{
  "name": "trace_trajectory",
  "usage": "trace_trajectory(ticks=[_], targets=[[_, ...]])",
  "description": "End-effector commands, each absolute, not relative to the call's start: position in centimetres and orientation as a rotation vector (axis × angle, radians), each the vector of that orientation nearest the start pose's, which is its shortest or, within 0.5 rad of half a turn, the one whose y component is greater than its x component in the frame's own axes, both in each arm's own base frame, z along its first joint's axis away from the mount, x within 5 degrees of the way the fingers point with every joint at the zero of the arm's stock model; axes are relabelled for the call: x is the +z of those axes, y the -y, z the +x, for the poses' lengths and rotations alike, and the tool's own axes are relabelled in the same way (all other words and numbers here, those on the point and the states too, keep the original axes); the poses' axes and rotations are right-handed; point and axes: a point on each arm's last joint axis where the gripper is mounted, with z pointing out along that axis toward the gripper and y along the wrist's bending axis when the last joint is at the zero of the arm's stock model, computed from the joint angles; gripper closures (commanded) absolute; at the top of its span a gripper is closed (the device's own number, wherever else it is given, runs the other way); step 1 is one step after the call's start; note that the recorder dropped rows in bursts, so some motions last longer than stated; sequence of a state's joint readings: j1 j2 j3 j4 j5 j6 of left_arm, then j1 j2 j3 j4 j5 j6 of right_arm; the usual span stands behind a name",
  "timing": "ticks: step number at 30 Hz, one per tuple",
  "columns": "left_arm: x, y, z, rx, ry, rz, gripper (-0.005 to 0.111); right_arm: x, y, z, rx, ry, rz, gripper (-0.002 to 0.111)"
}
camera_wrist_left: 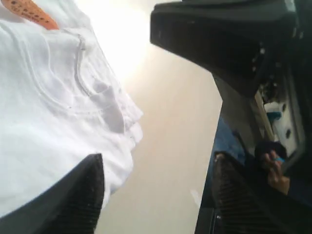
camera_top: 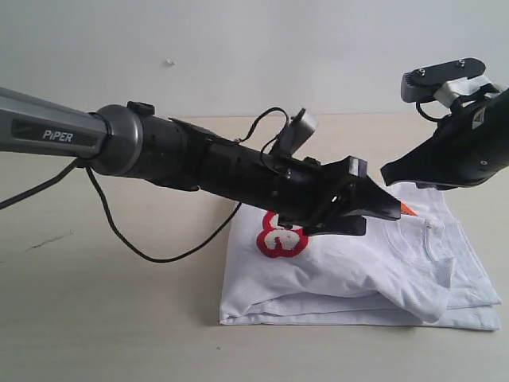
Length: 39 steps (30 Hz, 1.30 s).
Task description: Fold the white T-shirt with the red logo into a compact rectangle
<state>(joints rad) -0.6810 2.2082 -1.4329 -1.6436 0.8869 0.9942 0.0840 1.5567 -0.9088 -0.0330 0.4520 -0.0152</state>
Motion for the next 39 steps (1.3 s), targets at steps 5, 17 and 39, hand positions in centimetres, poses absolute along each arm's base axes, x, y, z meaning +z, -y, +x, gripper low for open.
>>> trace_trajectory(ticks=[5, 17, 39], targets=[[14.1, 29.4, 32.8, -1.537, -2.520, 0.807, 0.067, 19.9, -2.4, 30.5, -0.001, -2.678, -0.167, 0.108], [11.0, 28.0, 32.6, -1.330, -2.700, 0.934, 0.069, 11.6, -2.1, 32.0, -0.083, -2.884, -0.252, 0.108], [8.4, 20.5, 34.7, -0.794, -3.101, 0.900, 0.069, 9.4, -7.2, 32.4, -0.045, -2.803, -0.397, 0.108]])
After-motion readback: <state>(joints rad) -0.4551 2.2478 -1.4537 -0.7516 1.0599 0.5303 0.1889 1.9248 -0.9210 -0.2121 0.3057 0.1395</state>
